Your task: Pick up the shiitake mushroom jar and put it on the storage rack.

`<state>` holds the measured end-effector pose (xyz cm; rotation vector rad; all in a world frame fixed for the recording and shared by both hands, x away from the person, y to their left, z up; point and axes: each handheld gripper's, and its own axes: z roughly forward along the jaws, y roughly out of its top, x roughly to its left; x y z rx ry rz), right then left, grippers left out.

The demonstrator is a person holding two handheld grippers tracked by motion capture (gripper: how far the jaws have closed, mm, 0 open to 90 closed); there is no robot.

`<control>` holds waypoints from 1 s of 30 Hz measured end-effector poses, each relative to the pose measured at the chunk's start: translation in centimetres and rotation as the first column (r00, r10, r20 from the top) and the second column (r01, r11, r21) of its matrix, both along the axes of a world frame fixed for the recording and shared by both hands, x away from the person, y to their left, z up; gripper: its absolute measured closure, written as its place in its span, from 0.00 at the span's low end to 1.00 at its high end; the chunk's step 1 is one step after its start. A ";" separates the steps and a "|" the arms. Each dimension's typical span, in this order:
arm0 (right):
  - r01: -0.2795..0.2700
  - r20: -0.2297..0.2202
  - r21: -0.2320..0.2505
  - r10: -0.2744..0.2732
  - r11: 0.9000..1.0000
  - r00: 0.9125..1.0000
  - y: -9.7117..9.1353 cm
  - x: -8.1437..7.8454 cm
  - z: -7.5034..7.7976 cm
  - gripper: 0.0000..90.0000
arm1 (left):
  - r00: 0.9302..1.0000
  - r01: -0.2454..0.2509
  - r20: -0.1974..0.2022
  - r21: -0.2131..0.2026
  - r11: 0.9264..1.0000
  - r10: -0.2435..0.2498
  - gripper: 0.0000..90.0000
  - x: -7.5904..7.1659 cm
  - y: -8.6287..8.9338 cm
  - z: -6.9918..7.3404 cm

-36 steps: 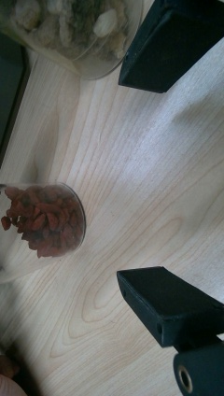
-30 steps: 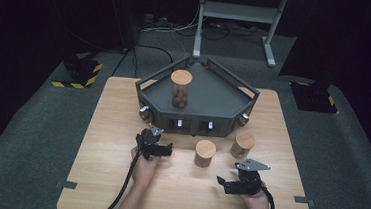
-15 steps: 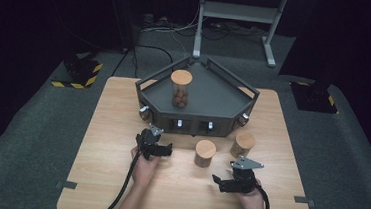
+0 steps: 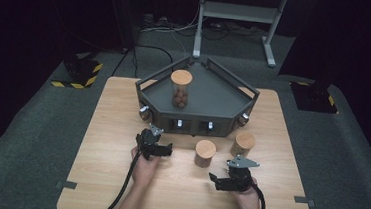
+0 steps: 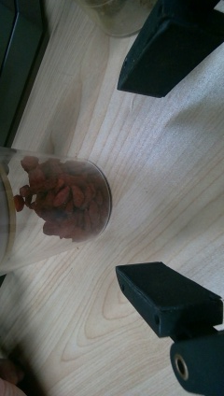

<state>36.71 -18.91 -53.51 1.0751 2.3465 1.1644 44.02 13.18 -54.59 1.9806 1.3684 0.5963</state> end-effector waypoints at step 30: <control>0.035 -0.019 0.030 -0.034 0.999 0.999 1.8 1.0 -0.7 0.13 | 1.000 0.000 0.000 0.000 1.000 0.000 0.08 0.0 0.0 0.0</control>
